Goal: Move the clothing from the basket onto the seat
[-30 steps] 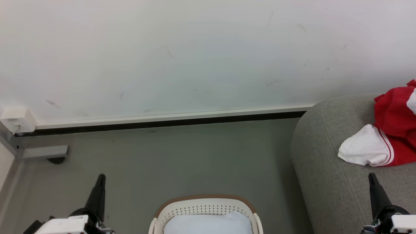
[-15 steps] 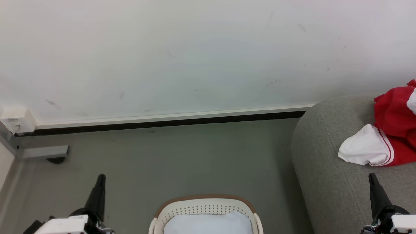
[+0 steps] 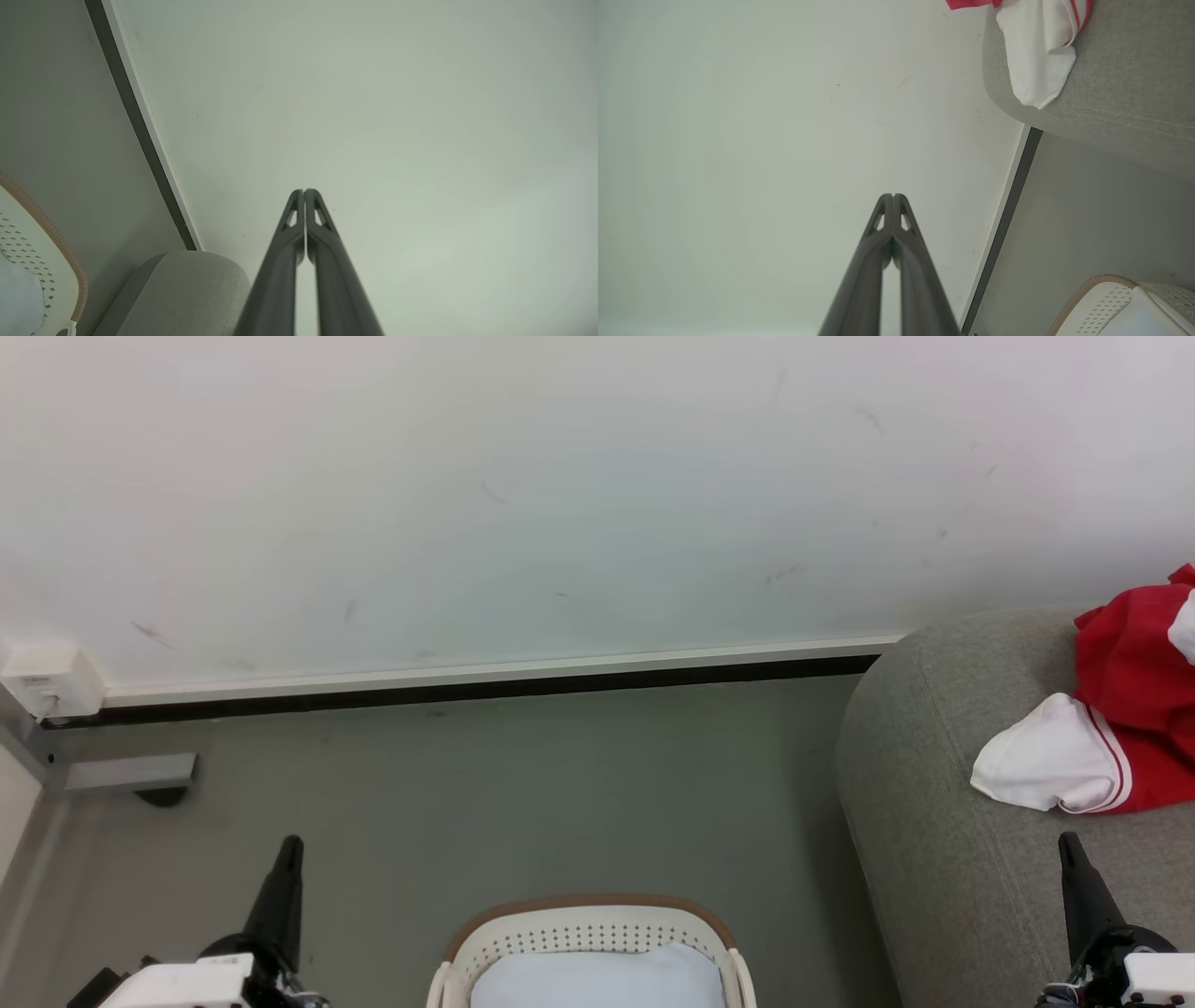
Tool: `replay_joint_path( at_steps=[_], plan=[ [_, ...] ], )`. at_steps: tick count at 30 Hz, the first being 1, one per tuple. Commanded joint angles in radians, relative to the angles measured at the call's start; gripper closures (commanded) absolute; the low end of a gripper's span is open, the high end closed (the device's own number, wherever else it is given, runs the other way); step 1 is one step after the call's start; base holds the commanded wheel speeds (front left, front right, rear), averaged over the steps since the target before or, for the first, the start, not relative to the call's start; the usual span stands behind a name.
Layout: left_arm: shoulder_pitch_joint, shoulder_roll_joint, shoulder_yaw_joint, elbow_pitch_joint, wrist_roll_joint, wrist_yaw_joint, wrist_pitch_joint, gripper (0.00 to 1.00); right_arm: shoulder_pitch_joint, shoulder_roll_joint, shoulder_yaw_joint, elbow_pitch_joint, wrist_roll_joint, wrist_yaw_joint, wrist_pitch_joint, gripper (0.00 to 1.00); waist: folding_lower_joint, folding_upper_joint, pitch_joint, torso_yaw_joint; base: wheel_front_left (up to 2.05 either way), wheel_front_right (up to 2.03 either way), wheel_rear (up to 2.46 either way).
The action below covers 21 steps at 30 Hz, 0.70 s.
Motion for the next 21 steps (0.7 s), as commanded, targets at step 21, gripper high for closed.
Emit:
replay_joint_path(
  at_steps=[21],
  plan=[
    [-0.009, 0.002, 0.002, -0.003, -0.014, -0.005, 0.004, 1.00, -0.013, -0.007, -0.004, -0.006, 0.001, -0.002, 0.003, 1.00, 0.0000, 0.0000, 0.000, 0.000, 0.00, 0.00, 0.00]
  ],
)
